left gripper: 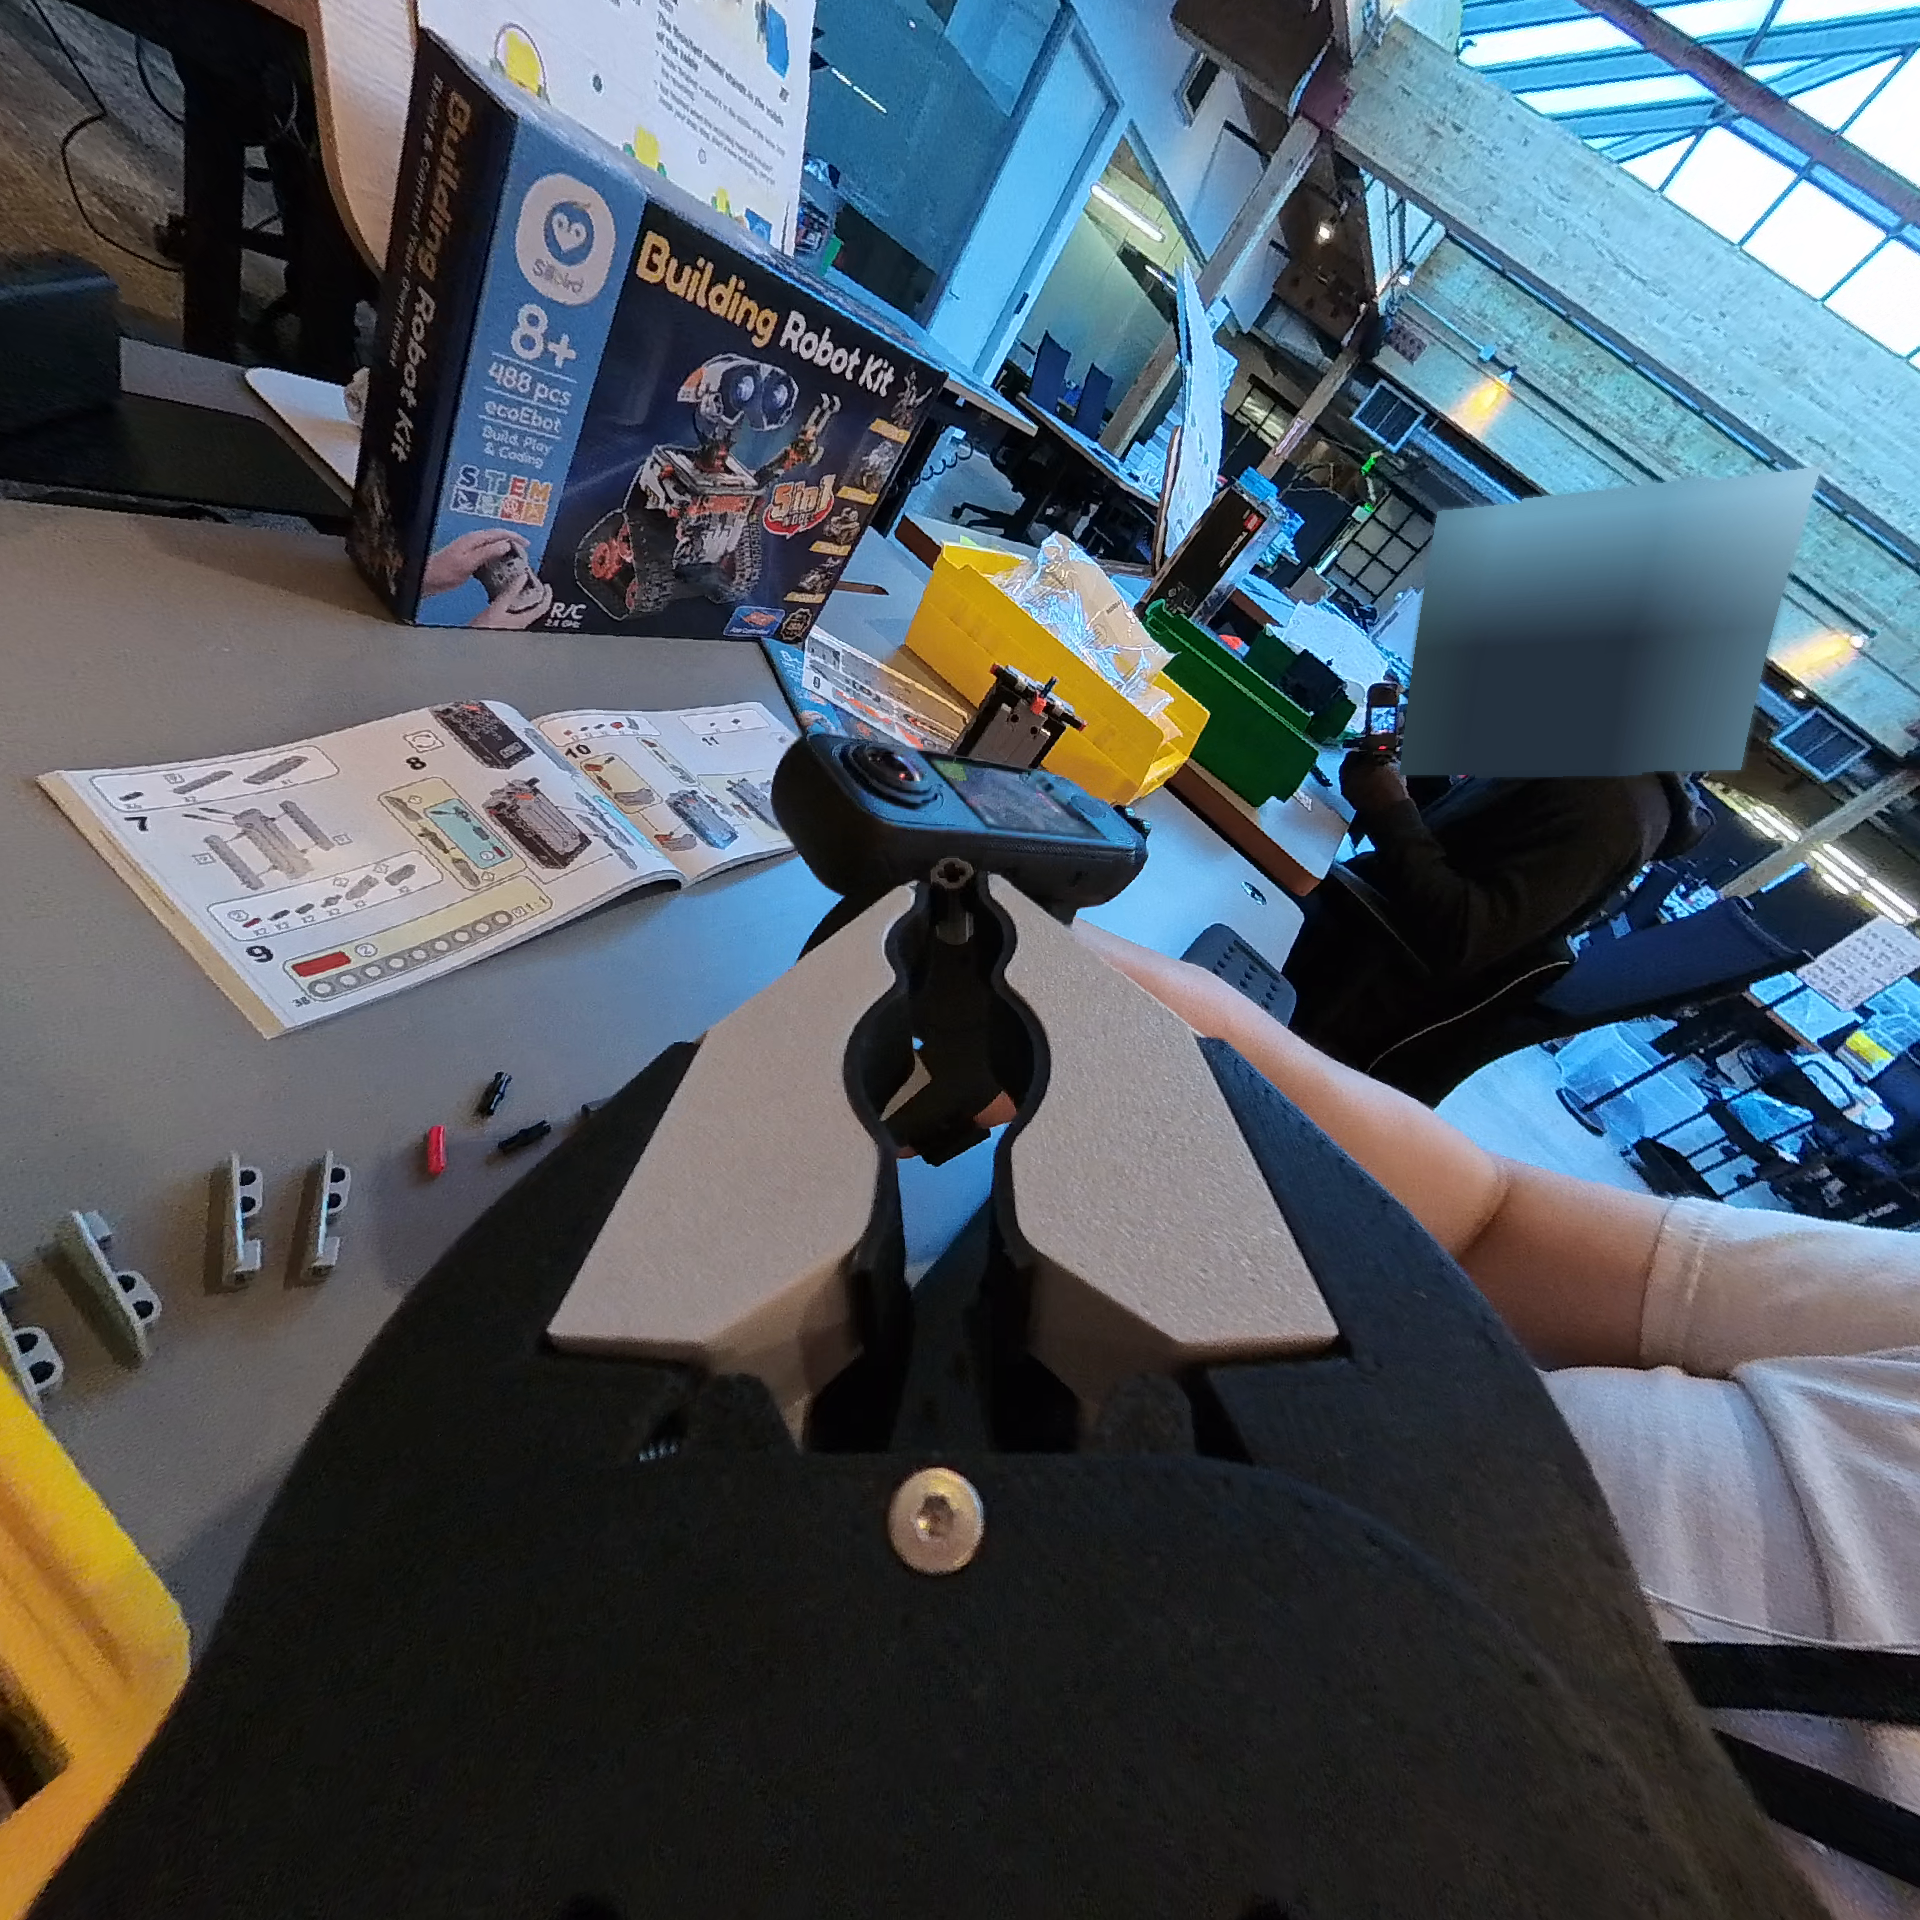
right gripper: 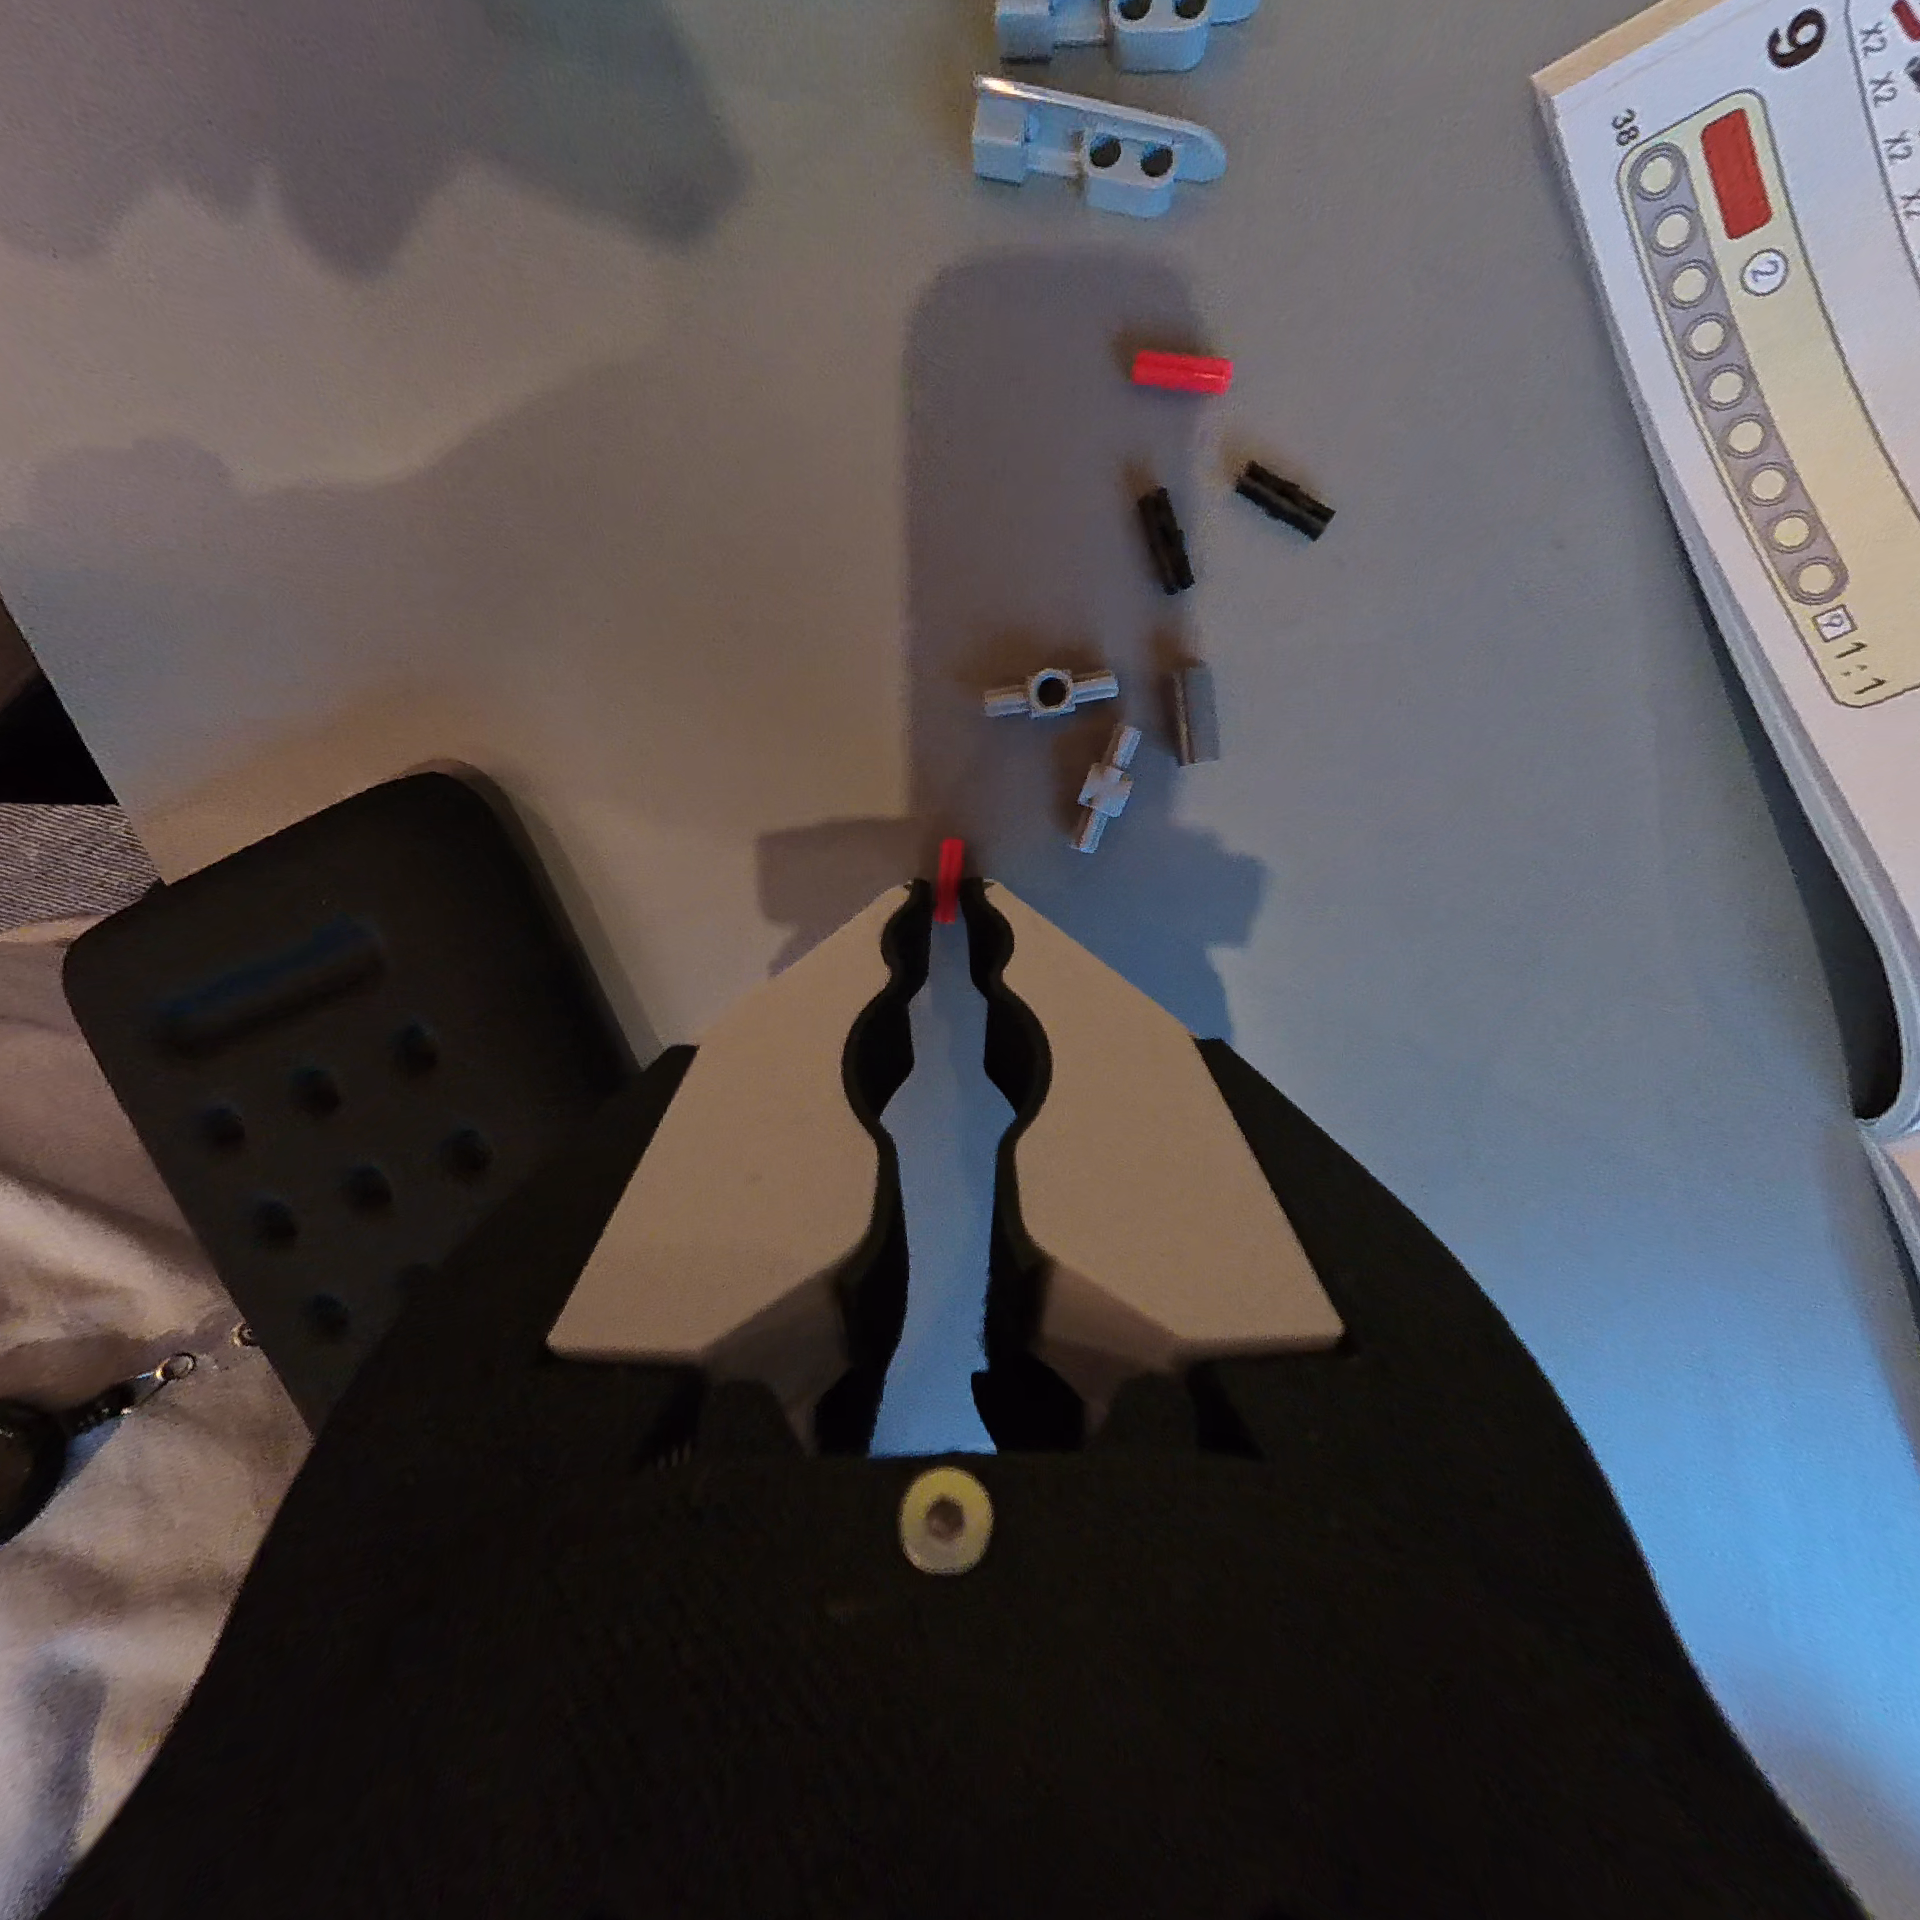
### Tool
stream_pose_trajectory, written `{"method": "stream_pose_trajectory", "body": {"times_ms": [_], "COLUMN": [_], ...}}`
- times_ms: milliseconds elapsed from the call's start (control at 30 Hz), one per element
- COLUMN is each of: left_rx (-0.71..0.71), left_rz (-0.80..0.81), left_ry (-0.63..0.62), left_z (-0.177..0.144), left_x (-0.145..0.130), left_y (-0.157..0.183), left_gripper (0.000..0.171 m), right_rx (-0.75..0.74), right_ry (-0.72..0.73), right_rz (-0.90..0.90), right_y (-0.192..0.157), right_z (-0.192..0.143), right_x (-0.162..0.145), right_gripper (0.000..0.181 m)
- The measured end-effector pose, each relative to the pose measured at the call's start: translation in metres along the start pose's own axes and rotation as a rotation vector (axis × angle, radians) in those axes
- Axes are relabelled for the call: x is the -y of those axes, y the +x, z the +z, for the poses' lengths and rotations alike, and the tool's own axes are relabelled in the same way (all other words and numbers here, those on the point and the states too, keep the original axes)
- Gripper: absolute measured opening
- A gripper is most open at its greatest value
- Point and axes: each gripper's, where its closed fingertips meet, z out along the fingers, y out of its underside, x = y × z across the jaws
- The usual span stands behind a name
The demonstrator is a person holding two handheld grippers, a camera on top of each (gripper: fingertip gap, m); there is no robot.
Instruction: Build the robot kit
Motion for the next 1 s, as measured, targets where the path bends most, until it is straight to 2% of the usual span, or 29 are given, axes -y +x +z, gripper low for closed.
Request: {"method": "stream_pose_trajectory", "body": {"times_ms": [200, 267, 300, 367, 400, 433, 533, 600, 733, 867, 1000], "left_rx": [0.006, 0.003, -0.005, -0.059, -0.113, -0.186, -0.412, -0.505, -0.535, -0.524, -0.545], "left_rz": [0.012, 0.008, -0.001, -0.031, -0.060, -0.101, -0.225, -0.267, -0.306, -0.310, -0.345], "left_ry": [0.028, 0.060, 0.072, 0.104, 0.115, 0.118, 0.095, 0.038, -0.029, -0.054, -0.073], "left_z": [-0.007, -0.013, -0.015, -0.018, -0.017, -0.015, 0.001, 0.014, 0.034, 0.041, 0.047], "left_x": [0.007, 0.012, 0.013, 0.014, 0.013, 0.013, 0.012, 0.006, -0.003, -0.001, 0.001], "left_y": [0.003, 0.003, 0.004, 0.011, 0.018, 0.028, 0.059, 0.077, 0.095, 0.105, 0.113], "left_gripper": [0.004, 0.004, 0.004, 0.004, 0.004, 0.004, 0.004, 0.004, 0.004, 0.004, 0.004], "right_rx": [-0.037, -0.050, 0.006, 0.257, 0.333, 0.400, 0.568, 0.689, 0.763, 0.840, 0.805], "right_ry": [-0.026, 0.053, 0.201, 0.634, 0.791, 0.850, 0.888, 0.952, 1.044, 1.122, 1.188], "right_rz": [-0.064, -0.065, -0.044, -0.048, -0.038, -0.023, 0.017, 0.073, 0.187, 0.244, 0.307], "right_y": [0.000, 0.005, -0.003, -0.048, -0.063, -0.075, -0.100, -0.108, -0.099, -0.093, -0.083], "right_z": [0.000, -0.009, -0.024, -0.088, -0.119, -0.137, -0.159, -0.176, -0.192, -0.215, -0.231], "right_x": [0.000, 0.003, 0.015, 0.044, 0.048, 0.044, 0.035, 0.033, 0.024, 0.013, 0.009], "right_gripper": [0.003, 0.003, 0.003, 0.003, 0.002, 0.003, 0.003, 0.003, 0.002, 0.002, 0.002]}}
